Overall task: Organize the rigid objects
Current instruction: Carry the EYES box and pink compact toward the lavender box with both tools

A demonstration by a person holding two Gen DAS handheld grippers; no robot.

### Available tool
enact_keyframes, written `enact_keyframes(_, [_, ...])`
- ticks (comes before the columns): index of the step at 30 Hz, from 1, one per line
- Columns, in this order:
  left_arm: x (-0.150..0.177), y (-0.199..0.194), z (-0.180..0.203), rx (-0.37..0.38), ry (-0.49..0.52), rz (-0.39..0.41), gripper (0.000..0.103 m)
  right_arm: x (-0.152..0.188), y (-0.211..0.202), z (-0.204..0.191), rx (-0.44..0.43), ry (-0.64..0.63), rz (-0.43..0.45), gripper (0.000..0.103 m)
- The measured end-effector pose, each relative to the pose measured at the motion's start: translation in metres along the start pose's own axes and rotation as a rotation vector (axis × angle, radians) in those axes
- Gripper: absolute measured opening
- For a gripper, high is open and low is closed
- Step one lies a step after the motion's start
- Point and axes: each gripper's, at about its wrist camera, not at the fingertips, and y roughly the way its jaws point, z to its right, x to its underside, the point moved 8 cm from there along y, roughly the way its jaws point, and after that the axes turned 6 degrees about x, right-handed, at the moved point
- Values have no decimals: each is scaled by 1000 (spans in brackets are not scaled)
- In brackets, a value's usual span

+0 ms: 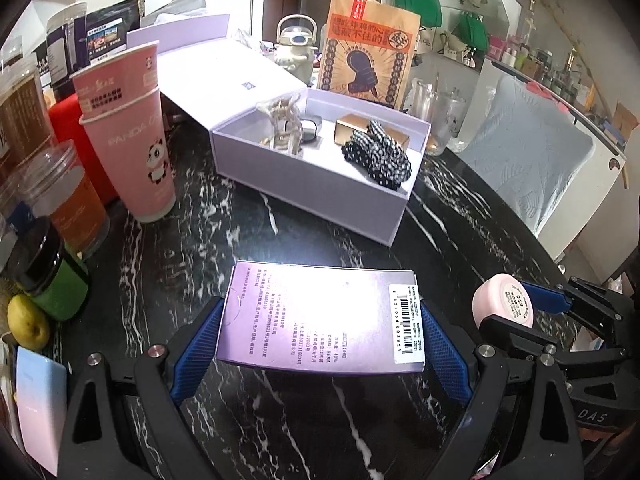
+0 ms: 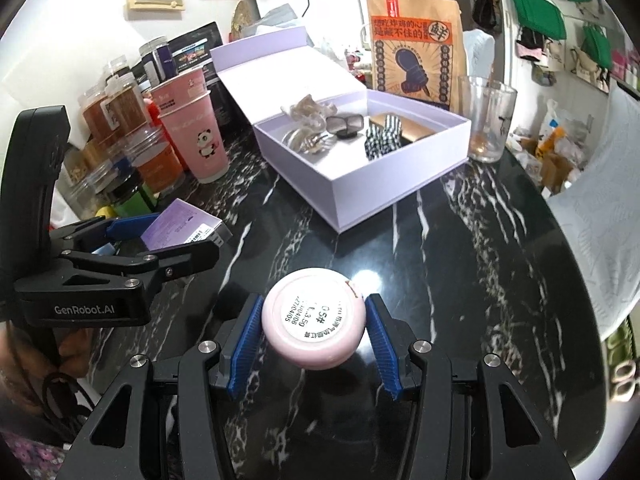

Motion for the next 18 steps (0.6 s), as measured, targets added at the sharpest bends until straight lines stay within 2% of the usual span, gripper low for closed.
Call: enact_keyframes(18, [-68, -7, -5, -19, -16, 81, 94, -59, -4, 9, -3, -33, 60, 51])
